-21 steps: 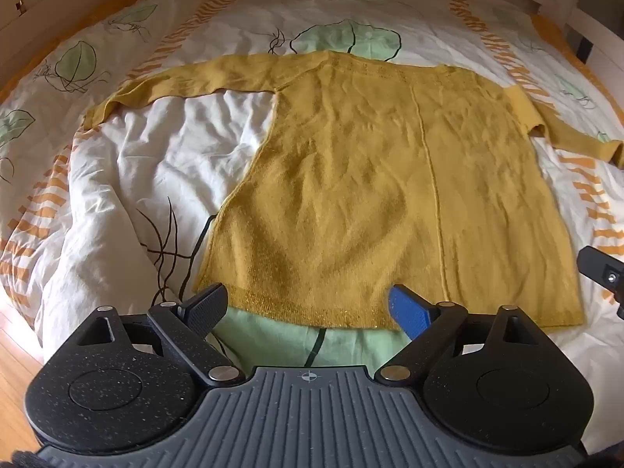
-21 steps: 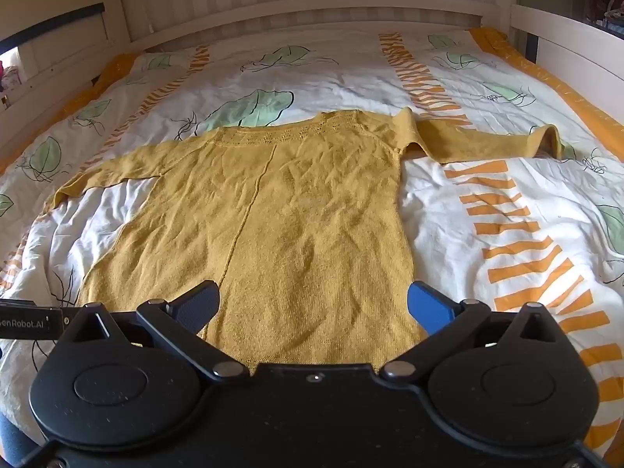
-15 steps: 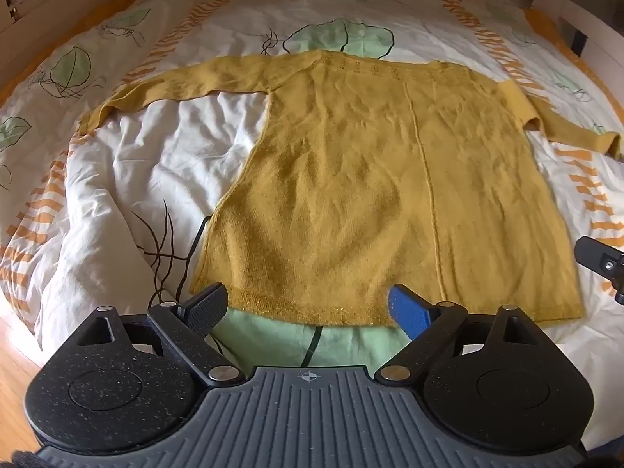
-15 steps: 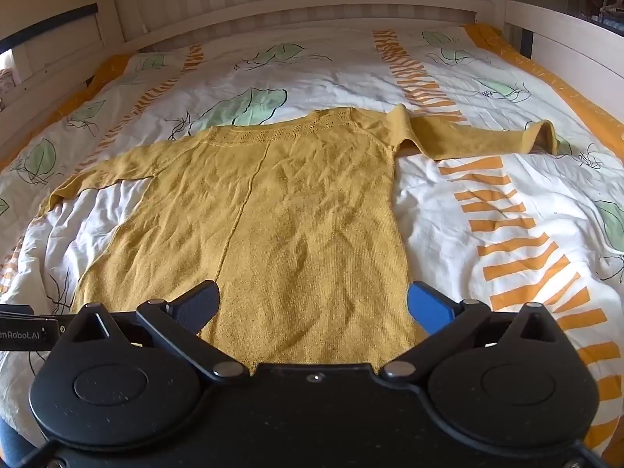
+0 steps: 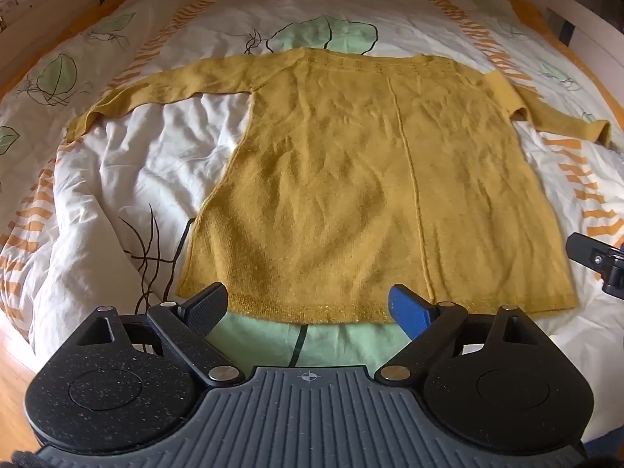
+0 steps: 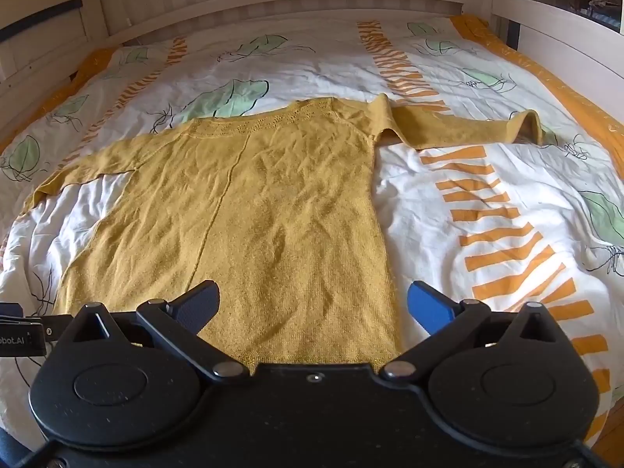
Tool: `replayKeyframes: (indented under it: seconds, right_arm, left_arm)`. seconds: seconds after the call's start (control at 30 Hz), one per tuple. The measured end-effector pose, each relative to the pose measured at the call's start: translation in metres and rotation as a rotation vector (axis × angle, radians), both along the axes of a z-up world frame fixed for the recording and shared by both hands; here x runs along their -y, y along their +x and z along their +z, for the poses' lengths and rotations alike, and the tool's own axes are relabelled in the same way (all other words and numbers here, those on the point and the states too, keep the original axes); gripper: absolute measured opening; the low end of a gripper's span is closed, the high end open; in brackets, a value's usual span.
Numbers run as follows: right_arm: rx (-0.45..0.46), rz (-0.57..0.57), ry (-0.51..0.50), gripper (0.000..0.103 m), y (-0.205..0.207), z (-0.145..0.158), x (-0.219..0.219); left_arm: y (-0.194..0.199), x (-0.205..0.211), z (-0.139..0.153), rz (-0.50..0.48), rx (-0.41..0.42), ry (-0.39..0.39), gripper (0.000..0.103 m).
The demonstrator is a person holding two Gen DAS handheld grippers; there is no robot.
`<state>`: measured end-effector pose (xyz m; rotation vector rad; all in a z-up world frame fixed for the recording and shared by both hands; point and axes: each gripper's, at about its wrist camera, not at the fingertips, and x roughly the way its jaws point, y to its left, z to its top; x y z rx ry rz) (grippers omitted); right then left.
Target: Fold small clothes
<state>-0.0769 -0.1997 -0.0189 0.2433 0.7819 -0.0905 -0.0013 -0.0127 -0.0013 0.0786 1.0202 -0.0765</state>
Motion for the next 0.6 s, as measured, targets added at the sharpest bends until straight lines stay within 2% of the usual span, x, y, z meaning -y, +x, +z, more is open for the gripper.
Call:
replayKeyframes:
  seconds: [0.4,0.6]
  right_arm:
    - [-0.096,-0.018,-0.024,0.102,0.006,-0.011,-0.001]
    - [-0.101,-0.020,-0.023,0.102,0.007,-0.013,-0.001]
  left_arm:
    - [0.004,0.001,-0.005,0.006,-0.001,0.013,0.090]
    - [0.006,0.002,-0.008,0.008,-0.004,0.023,0.090]
